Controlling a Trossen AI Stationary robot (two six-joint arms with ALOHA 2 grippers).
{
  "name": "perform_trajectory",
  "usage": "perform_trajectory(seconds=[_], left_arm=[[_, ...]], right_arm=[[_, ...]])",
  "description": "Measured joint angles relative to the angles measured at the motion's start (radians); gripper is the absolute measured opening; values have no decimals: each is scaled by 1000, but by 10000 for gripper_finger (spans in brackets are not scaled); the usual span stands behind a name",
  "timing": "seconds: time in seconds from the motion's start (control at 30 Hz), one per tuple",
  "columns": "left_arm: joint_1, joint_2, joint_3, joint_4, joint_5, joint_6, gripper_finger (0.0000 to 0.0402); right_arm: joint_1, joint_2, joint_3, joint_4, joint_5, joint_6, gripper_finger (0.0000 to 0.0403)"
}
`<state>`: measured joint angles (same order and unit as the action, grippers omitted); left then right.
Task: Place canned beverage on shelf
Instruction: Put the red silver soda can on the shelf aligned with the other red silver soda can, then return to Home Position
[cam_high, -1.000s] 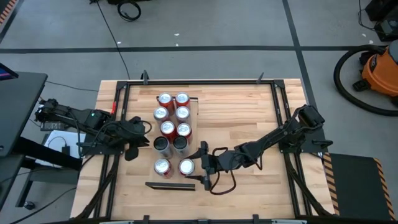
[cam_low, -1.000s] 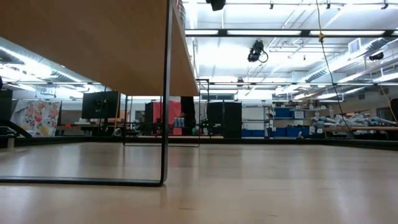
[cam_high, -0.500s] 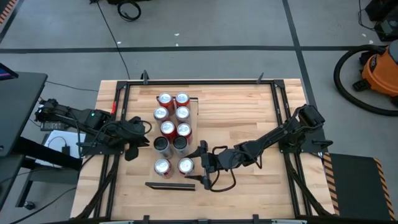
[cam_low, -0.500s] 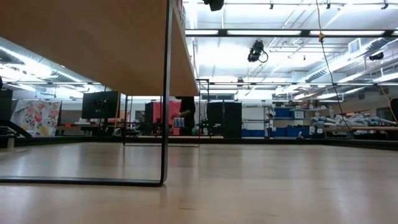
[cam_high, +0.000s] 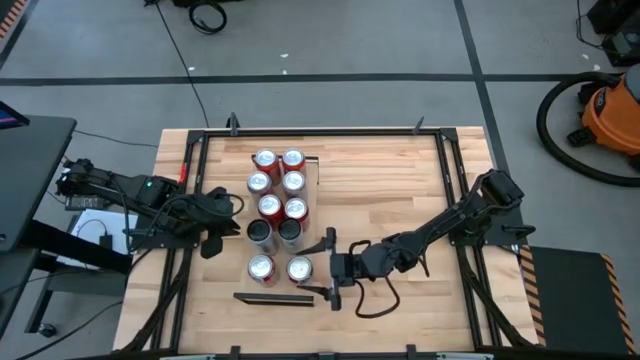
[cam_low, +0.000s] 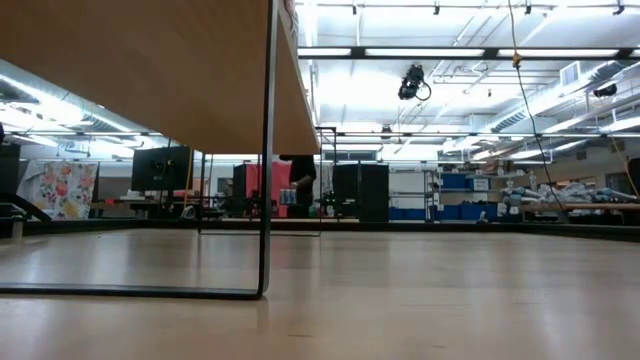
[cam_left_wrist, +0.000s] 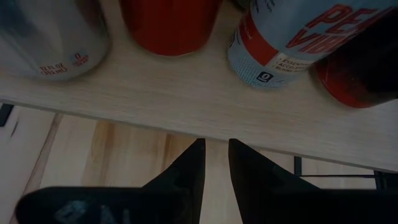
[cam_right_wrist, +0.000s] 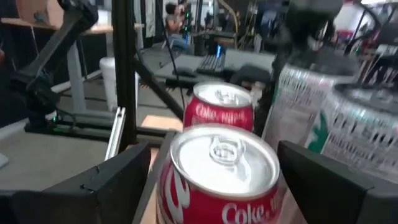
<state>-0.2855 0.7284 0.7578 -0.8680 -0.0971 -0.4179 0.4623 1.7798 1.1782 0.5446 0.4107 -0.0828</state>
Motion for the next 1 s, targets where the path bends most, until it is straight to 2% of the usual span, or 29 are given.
perform_trajectory(seconds=[0.2, 0.33, 0.43, 0.53, 0.73, 1.0], left_arm=[[0, 0, 0, 0, 0, 10, 79], [0, 0, 0, 0, 0, 52, 79], [0, -10, 0, -3, -33, 219, 79], [-1, -42, -1, 25, -132, 263, 79], [-1, -116, -9, 49, -168, 279, 79], [0, -234, -48, 95, -223, 298, 79]], right_arm=[[36, -4, 0, 24, 130, -107, 357], [80, -53, -1, -7, 216, -151, 355], [97, -118, -1, -154, 185, -101, 355], [89, -181, -19, -247, 125, -38, 355], [55, -320, -177, -221, 112, -25, 354], [6, -548, -445, -66, 131, -7, 354]])
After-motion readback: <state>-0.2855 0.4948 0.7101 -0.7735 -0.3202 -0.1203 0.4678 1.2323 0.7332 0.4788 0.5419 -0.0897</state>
